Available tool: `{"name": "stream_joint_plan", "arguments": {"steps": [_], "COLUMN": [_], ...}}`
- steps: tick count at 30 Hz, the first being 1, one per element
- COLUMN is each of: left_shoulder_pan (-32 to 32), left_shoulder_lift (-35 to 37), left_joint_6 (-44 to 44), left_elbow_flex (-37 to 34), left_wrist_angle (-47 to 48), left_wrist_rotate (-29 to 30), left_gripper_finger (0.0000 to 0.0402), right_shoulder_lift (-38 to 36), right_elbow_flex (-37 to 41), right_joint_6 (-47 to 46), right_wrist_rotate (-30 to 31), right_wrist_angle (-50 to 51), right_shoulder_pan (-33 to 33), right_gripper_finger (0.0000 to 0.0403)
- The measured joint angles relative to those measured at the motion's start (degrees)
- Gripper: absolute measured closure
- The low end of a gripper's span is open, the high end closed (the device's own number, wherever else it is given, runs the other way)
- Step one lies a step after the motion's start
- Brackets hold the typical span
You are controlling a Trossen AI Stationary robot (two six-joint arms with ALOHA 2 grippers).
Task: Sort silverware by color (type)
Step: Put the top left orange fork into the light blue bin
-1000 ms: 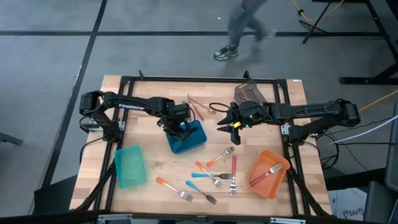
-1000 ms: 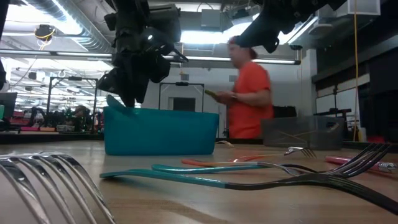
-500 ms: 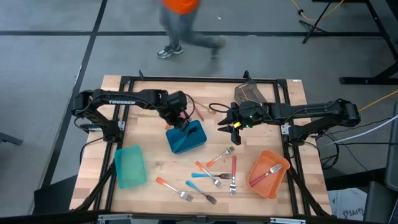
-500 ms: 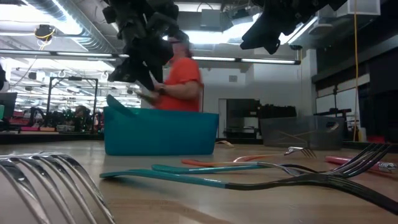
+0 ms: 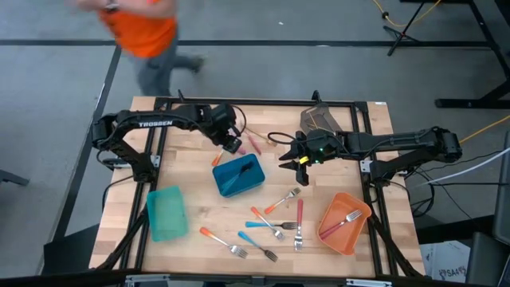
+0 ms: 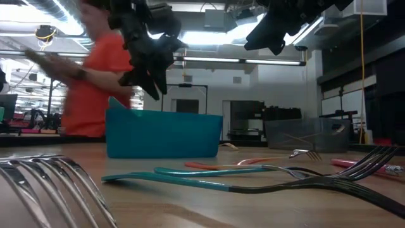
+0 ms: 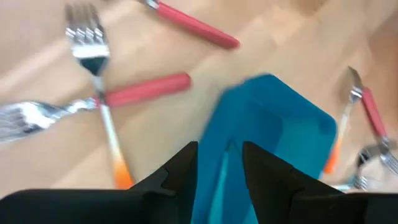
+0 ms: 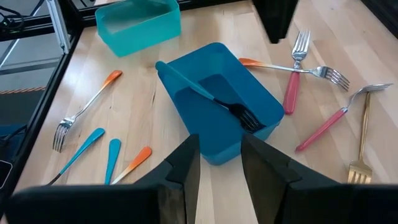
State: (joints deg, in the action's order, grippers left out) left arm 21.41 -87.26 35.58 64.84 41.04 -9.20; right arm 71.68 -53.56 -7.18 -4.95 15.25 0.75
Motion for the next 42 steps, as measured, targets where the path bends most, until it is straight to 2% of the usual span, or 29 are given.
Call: {"name": "stream_joint_plan", "arguments": {"steps": [7, 11, 42], "left_shoulder_pan": [2.35, 3.32, 3.86], "left_shoulder_lift": [-0.04, -0.93, -13.43], "left_joint_6": [-6.66, -7.78, -9.31], "left_elbow_flex": [0.0, -0.02, -0.09], "left_wrist_angle": [0.0, -0.06, -4.37], "left_wrist_rotate": [8.88, 11.28, 13.2], "left_gripper_finger": [0.0282, 0.0282, 0.0282], "right_shoulder_lift": [0.0, 0.0, 0.0], "right_elbow_flex": [0.0, 0.0, 0.02], "right_joint_6": [0.0, 0.0, 0.0], "right_wrist_rotate": [0.0, 0.0, 0.0], "right_wrist_angle": [-0.02, -0.04, 0.42], "right_shoulder_pan": [0.0, 0.0, 0.0], "right_gripper_finger": [0.0292, 0.0292, 0.0292]}}
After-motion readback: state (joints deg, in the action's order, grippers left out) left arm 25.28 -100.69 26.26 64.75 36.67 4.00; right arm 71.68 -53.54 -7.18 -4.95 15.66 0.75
